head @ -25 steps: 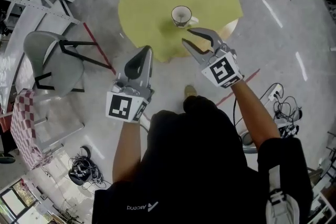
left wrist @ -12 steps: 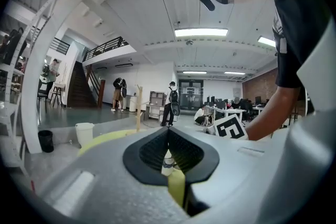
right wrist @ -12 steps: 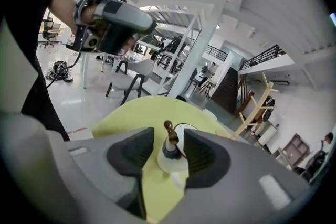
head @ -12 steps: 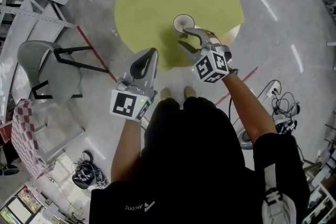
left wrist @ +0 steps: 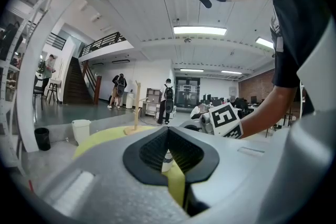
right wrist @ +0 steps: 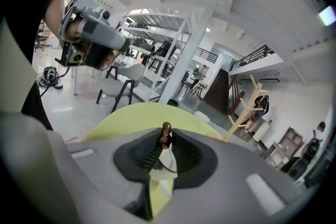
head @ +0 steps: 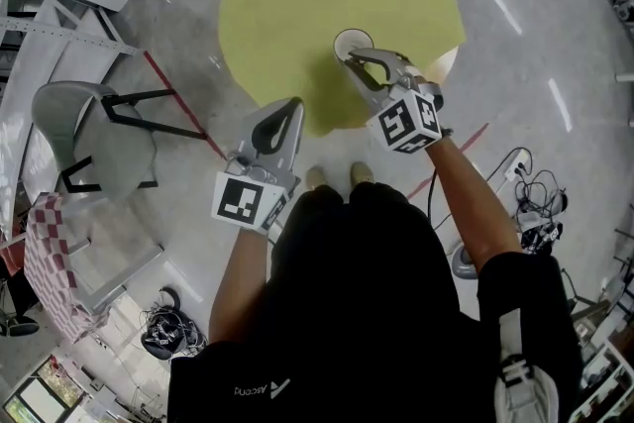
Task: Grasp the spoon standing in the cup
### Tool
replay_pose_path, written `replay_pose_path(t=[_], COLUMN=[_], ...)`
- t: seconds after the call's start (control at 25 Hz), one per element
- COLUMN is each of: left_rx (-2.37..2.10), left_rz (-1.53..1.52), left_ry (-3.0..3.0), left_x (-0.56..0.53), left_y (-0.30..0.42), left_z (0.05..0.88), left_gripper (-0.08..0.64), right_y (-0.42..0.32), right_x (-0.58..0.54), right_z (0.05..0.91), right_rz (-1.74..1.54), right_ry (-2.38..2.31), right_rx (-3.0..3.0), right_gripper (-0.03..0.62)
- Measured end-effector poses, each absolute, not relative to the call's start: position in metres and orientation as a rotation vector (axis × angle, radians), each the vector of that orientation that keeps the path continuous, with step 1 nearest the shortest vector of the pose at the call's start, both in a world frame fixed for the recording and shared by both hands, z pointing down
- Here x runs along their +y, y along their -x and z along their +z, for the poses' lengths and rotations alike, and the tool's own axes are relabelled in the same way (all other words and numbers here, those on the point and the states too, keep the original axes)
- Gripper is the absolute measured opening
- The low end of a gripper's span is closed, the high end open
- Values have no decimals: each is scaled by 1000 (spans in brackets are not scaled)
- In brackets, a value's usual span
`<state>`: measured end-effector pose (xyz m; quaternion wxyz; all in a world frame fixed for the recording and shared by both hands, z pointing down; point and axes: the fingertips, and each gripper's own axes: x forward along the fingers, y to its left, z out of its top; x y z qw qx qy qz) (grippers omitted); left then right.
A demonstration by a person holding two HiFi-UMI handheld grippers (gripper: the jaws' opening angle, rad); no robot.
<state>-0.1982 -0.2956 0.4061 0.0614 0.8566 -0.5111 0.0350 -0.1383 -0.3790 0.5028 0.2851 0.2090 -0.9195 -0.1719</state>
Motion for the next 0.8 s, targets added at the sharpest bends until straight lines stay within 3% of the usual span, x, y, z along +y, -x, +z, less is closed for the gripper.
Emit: replay_pose_path(t=[0.4, 0.8], left_rx=[-1591, -1589], left_rz=[7, -116], left_ry=[-2624, -2725], left_x=[-293, -276], left_y=[210, 201], left_z=[364, 292], left_gripper=[9, 9], right_y=[113, 68], right_x=[-374, -308], right_z=[371, 250], right_rz=[8, 225], right_ry=[-784, -788], right_rx=[-2883, -3245], right_gripper=[54, 54])
